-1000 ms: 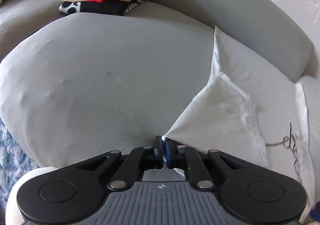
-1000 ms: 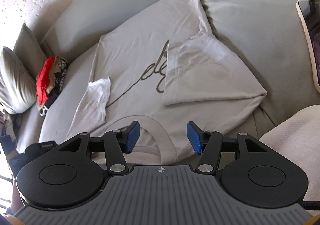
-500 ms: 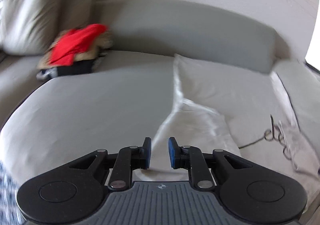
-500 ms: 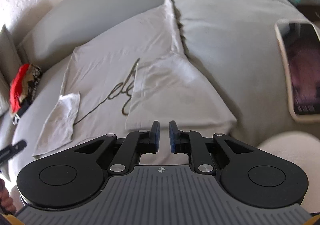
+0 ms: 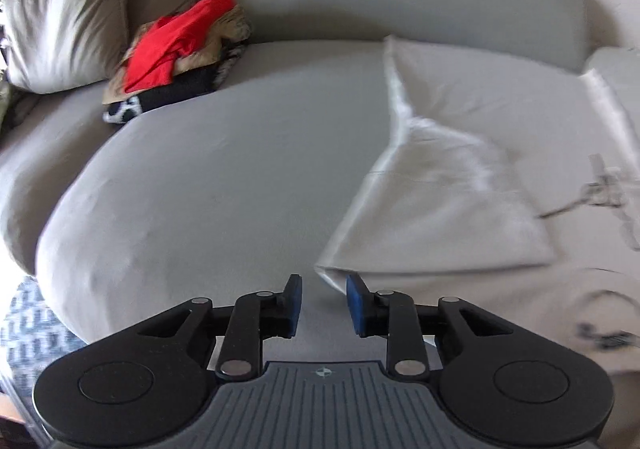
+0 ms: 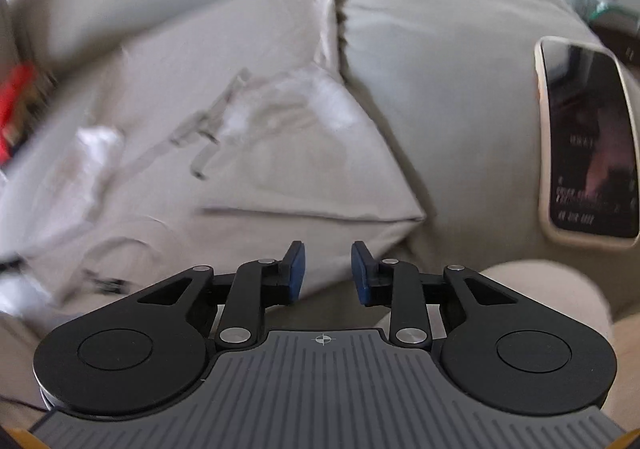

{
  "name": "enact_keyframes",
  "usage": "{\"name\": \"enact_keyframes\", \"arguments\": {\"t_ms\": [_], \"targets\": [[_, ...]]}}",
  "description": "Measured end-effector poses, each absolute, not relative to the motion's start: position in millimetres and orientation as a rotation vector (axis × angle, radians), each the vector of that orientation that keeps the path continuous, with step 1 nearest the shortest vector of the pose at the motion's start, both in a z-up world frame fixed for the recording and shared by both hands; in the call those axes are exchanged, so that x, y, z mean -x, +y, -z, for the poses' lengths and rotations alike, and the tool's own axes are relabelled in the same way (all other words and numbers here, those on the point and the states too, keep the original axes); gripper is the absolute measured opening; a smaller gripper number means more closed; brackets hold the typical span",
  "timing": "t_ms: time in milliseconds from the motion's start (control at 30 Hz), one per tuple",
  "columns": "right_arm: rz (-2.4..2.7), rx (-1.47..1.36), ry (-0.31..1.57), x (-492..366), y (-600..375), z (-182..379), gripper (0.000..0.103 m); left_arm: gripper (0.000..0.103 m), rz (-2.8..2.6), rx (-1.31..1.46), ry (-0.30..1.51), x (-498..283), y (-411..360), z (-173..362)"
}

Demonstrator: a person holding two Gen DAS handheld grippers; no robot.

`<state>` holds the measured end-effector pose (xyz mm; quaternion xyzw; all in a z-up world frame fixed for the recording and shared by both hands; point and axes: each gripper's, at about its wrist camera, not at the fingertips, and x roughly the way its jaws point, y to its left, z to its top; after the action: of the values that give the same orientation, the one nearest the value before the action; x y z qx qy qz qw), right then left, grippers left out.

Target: Fold clothes

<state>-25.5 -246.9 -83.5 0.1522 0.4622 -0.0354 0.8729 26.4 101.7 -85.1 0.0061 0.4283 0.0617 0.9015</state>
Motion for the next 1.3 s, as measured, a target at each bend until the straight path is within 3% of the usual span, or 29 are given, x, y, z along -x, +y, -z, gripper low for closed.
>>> {"name": "enact_keyframes", "arguments": {"t_ms": [100, 433, 833, 933, 1000, 1167, 1200, 1267, 1300], "targets": [[0.004, -0.338, 0.944, 32.8, -234.0, 75.8, 0.033, 0.033, 0.013, -0.013, 0.853, -8.2, 73.5, 75.5], [-0.057, -0.209, 0.919, 32.1, -196.1, 74.8, 0.033, 0.033, 0.199, -0.148, 0.883, 3.0, 13.5, 98.1], [-0.106, -0.235, 1.128, 44.4, -199.4, 93.6, 0.034, 0.034, 0.224, -0.154, 0.989, 13.4, 18.0, 102.1], [-0.124, -0.265, 1.074, 53.2, -201.0, 83.1, 0.034, 0.033, 0.207, -0.221, 0.984, 24.7, 12.7, 96.0], [-0.137, -0.277, 1.032, 57.2, -200.4, 75.0, 0.04, 0.034, 0.198, -0.264, 0.956, 32.7, 9.6, 89.6], [-0.145, -0.273, 0.947, 54.7, -192.6, 59.8, 0.041, 0.038, 0.196, -0.14, 0.872, 35.6, 21.1, 63.9], [-0.141, -0.262, 0.927, 54.5, -190.6, 58.9, 0.04, 0.038, 0.182, -0.126, 0.861, 33.2, 22.6, 63.3], [-0.139, -0.253, 0.92, 52.1, -188.4, 61.2, 0.026, 0.038, 0.153, -0.116, 0.863, 24.5, 23.0, 68.8], [-0.139, -0.253, 0.928, 50.6, -188.3, 63.2, 0.024, 0.038, 0.138, -0.111, 0.864, 20.2, 23.3, 71.6]]}}
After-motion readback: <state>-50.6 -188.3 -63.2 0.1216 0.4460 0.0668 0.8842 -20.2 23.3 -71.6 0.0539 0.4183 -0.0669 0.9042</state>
